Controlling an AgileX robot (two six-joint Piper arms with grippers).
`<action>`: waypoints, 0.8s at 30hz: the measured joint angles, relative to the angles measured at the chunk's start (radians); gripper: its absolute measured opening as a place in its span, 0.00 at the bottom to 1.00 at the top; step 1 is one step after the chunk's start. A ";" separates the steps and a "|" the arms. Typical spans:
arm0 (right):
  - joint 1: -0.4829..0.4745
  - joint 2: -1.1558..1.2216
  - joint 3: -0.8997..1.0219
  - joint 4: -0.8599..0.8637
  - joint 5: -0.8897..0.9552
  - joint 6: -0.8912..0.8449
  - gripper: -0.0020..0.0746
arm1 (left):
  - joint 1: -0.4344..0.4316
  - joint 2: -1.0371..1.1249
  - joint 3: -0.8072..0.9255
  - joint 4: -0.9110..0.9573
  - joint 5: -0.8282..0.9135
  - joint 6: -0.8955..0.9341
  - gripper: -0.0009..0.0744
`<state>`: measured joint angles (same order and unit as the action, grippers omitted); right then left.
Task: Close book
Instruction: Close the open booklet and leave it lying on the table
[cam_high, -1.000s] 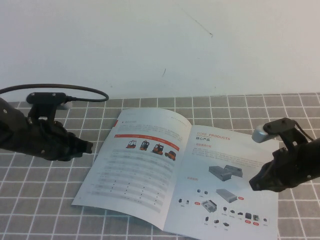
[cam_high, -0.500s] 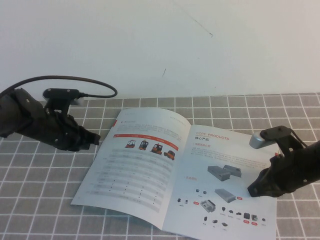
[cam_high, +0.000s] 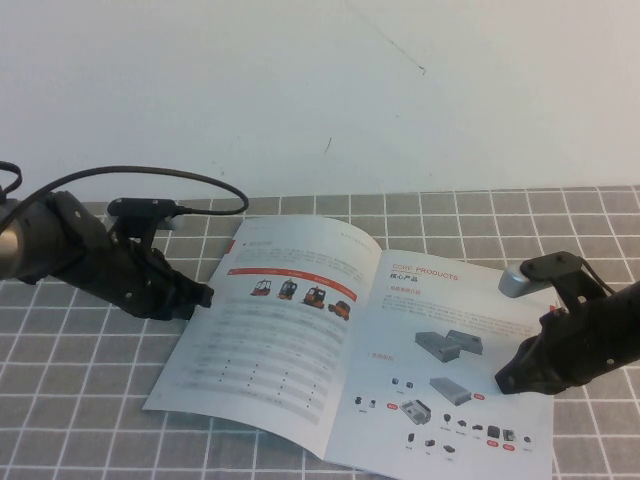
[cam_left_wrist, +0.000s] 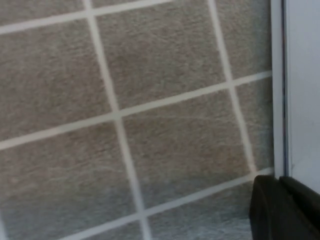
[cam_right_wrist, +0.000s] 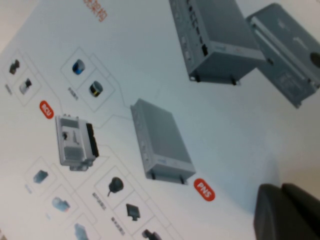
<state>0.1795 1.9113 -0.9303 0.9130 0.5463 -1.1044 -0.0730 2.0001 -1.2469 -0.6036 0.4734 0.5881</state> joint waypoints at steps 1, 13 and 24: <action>0.000 0.000 0.000 0.000 0.000 0.000 0.02 | -0.005 0.000 0.000 0.000 0.003 0.000 0.01; 0.000 0.000 0.000 0.000 0.000 -0.002 0.02 | -0.096 0.000 -0.005 -0.123 0.105 0.002 0.01; 0.000 0.000 0.000 0.000 0.000 -0.002 0.02 | -0.187 0.000 -0.005 -0.432 0.183 0.079 0.01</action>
<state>0.1795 1.9113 -0.9303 0.9130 0.5463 -1.1060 -0.2598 2.0001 -1.2515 -1.0351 0.6562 0.6672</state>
